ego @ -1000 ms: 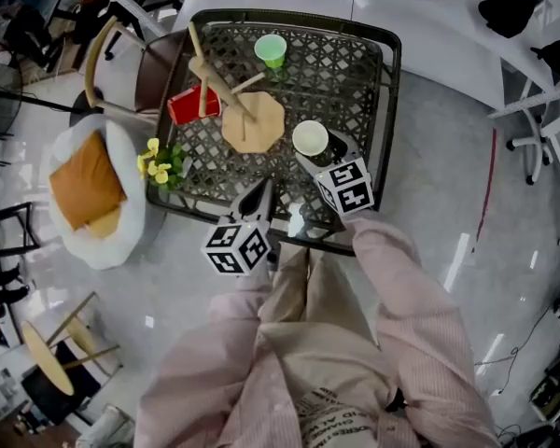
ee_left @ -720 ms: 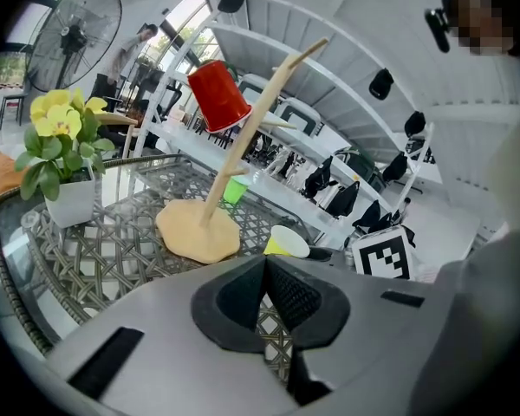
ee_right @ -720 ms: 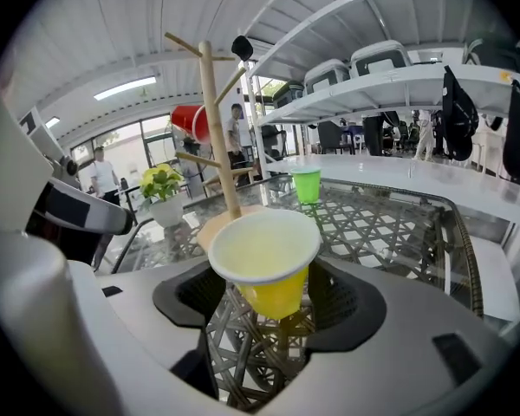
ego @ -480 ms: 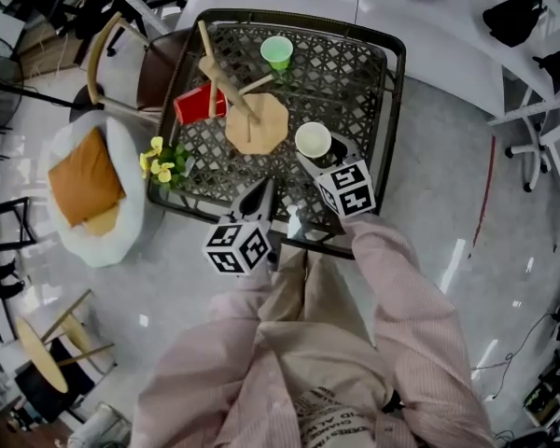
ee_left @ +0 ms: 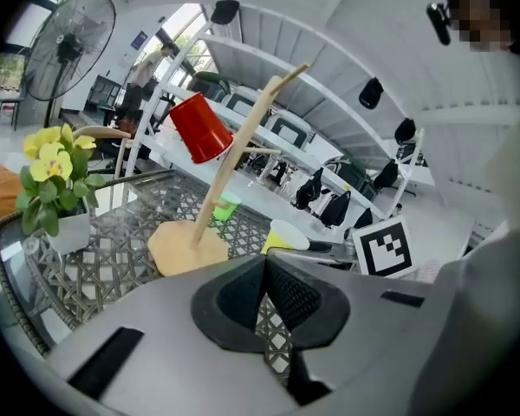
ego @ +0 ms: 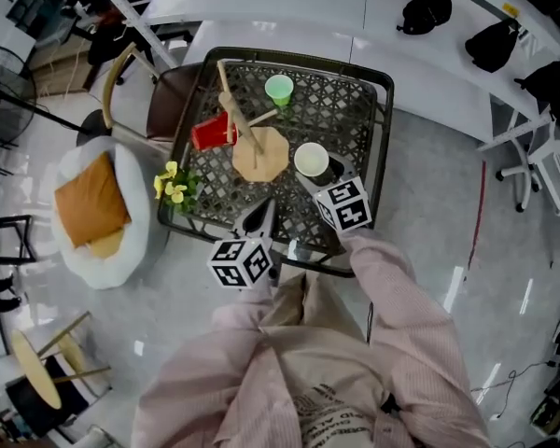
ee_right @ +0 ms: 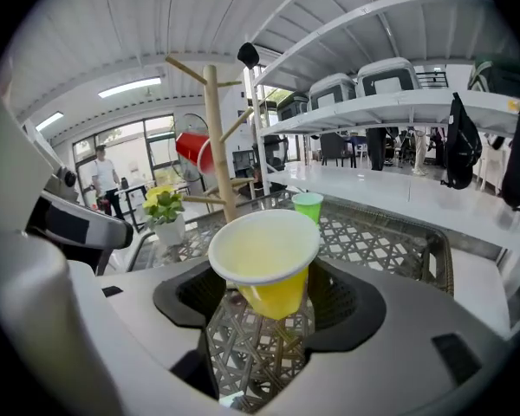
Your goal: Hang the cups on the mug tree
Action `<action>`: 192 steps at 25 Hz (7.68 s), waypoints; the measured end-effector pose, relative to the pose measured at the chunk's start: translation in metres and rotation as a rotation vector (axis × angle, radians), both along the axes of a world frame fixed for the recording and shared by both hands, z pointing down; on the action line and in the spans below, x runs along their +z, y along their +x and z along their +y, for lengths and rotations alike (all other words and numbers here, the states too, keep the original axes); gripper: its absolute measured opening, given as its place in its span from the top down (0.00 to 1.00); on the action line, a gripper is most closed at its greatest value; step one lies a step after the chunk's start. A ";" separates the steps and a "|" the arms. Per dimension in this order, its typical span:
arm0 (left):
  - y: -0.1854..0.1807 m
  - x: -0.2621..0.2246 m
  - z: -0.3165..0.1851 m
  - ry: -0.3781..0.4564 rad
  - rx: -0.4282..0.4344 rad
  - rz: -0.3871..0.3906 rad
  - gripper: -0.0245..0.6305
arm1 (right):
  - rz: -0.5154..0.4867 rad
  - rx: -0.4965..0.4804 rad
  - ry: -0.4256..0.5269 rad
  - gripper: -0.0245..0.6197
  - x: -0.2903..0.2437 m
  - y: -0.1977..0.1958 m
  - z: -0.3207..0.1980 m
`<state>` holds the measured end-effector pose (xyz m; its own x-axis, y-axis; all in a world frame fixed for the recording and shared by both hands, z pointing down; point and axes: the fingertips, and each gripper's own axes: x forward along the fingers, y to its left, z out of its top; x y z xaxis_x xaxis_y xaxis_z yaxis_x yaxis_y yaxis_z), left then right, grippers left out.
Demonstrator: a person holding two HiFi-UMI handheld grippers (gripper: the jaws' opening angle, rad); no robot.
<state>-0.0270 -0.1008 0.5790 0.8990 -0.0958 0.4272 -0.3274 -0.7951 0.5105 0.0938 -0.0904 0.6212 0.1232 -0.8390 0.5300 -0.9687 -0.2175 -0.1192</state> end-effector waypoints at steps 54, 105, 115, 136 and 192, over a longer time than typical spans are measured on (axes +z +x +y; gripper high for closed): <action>-0.001 -0.092 -0.068 0.126 0.021 0.155 0.96 | 0.703 -0.299 -0.259 0.51 -0.112 0.006 -0.097; -0.017 -0.097 -0.061 0.134 0.049 0.163 0.96 | 1.119 -0.481 -0.328 0.47 -0.113 -0.034 -0.107; -0.011 -0.096 -0.047 0.134 0.091 0.162 0.96 | 1.005 -0.357 -0.216 0.47 -0.130 -0.035 -0.091; 0.051 -0.086 0.019 0.112 0.261 0.163 0.97 | 0.394 0.039 -0.012 0.47 -0.130 0.015 0.016; 0.119 0.025 -0.020 0.086 -0.675 -0.078 0.96 | 0.004 -0.479 -0.014 0.47 0.071 0.124 -0.172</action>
